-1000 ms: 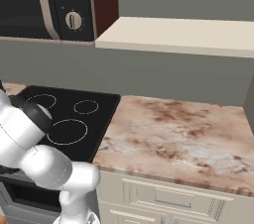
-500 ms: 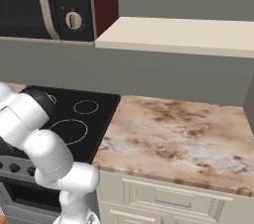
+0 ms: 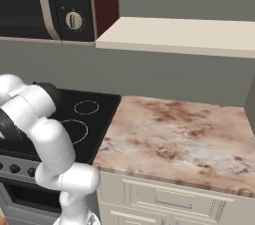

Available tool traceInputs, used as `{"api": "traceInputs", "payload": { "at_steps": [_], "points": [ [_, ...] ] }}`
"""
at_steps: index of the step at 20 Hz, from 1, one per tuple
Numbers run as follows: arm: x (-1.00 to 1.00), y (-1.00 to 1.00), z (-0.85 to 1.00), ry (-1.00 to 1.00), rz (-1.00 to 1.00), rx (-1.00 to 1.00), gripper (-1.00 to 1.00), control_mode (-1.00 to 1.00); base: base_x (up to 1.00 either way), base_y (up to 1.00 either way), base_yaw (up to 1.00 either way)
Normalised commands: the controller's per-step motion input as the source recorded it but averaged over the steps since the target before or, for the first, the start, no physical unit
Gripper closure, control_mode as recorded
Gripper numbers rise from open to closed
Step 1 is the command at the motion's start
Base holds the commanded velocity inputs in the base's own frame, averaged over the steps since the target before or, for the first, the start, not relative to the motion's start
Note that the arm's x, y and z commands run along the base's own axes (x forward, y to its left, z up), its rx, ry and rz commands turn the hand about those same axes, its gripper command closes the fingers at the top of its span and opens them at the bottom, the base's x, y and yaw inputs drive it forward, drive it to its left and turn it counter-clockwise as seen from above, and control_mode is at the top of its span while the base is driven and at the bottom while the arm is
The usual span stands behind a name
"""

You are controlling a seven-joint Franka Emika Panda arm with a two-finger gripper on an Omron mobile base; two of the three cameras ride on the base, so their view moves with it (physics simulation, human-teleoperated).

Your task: Turn on the sink faucet. Then move the avocado from the counter to the sink. Turn off the sink. Move the vegetable from the sink to the pot next to the stove. Finally move the pot to the front left burner.

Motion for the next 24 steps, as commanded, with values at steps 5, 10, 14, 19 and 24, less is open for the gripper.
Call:
{"api": "traceInputs", "payload": {
  "at_steps": [5,10,14,19,24],
  "points": [
    [0.0,-0.03,-0.18,0.0,0.01,0.0,1.0,-1.0,0.0,0.0,0.0],
    [0.07,-0.16,-0.18,0.0,0.0,0.0,1.0,-1.0,0.0,0.0,0.0],
    [0.2,-0.15,-0.22,0.0,-0.03,0.0,1.0,-1.0,0.0,0.0,0.0],
    [0.35,-0.03,-0.24,0.0,-0.06,0.0,1.0,-1.0,0.0,0.0,0.0],
    [0.39,0.0,-0.24,0.0,-0.07,0.0,1.0,-1.0,0.0,0.0,0.0]
  ]
}}
